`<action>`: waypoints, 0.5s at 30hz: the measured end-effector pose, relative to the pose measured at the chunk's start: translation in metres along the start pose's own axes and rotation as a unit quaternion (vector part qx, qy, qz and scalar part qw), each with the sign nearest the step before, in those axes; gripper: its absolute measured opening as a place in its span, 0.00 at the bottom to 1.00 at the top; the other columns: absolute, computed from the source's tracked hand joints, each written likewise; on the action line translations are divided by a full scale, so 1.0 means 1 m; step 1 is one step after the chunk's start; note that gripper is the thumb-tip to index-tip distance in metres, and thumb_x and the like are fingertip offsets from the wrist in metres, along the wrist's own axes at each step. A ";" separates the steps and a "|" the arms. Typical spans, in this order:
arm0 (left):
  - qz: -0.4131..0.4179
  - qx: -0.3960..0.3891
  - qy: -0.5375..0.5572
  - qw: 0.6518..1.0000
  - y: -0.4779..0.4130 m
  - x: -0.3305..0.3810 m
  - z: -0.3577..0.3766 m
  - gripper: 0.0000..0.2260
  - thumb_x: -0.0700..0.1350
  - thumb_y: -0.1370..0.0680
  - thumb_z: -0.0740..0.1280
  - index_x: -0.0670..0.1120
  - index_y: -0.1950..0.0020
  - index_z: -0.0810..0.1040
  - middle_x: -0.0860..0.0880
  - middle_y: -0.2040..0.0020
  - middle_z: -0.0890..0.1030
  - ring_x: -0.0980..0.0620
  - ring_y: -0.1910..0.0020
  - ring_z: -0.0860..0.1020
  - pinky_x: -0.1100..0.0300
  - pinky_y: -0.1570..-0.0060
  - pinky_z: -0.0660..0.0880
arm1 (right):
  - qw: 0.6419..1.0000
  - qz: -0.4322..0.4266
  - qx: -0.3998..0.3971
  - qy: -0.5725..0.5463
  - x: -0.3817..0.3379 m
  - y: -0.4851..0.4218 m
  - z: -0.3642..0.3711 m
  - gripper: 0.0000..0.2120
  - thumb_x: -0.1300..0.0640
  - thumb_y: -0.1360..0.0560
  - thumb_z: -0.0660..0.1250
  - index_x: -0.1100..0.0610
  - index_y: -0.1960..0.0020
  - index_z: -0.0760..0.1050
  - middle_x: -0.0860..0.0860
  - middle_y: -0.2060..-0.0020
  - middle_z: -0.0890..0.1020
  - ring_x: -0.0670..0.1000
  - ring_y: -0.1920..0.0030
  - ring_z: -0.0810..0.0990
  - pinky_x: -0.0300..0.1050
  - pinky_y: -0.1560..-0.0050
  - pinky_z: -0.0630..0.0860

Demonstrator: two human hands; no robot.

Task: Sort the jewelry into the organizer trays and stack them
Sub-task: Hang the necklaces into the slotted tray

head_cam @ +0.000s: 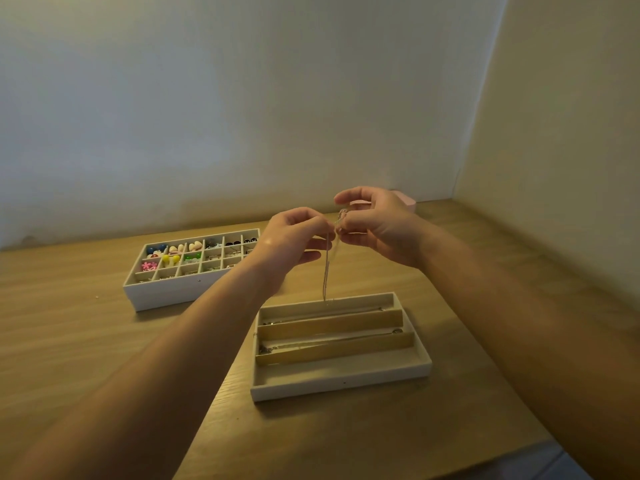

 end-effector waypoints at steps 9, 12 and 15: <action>0.004 0.006 0.116 0.993 0.003 0.030 0.000 0.03 0.40 0.19 0.65 0.43 0.53 0.76 0.49 0.67 0.72 0.52 0.70 0.73 0.55 0.59 0.82 | 0.999 -0.007 -0.001 -0.044 -0.023 0.001 0.002 0.11 0.68 0.20 0.62 0.59 0.39 0.74 0.55 0.60 0.74 0.51 0.62 0.75 0.43 0.61 0.76; -0.026 0.017 0.136 0.990 0.005 0.036 -0.004 0.09 0.39 0.20 0.61 0.47 0.59 0.70 0.50 0.70 0.65 0.53 0.74 0.62 0.61 0.75 0.67 | 0.999 0.002 -0.007 -0.033 -0.028 0.004 0.001 0.11 0.68 0.20 0.63 0.59 0.40 0.74 0.53 0.61 0.73 0.48 0.67 0.72 0.43 0.65 0.74; -0.054 0.018 0.137 0.989 0.010 0.034 -0.011 0.11 0.40 0.22 0.57 0.49 0.64 0.65 0.51 0.69 0.61 0.52 0.72 0.56 0.62 0.75 0.55 | 1.000 -0.001 -0.006 -0.013 -0.031 0.007 -0.004 0.11 0.68 0.22 0.66 0.59 0.41 0.76 0.53 0.61 0.74 0.48 0.67 0.71 0.42 0.67 0.73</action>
Point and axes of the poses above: each hand's wrist, its own y-axis away from the middle knuckle, its own z-axis out of the palm, x = y × z, the point moved 10 cm from there along -y, towards the middle knuckle
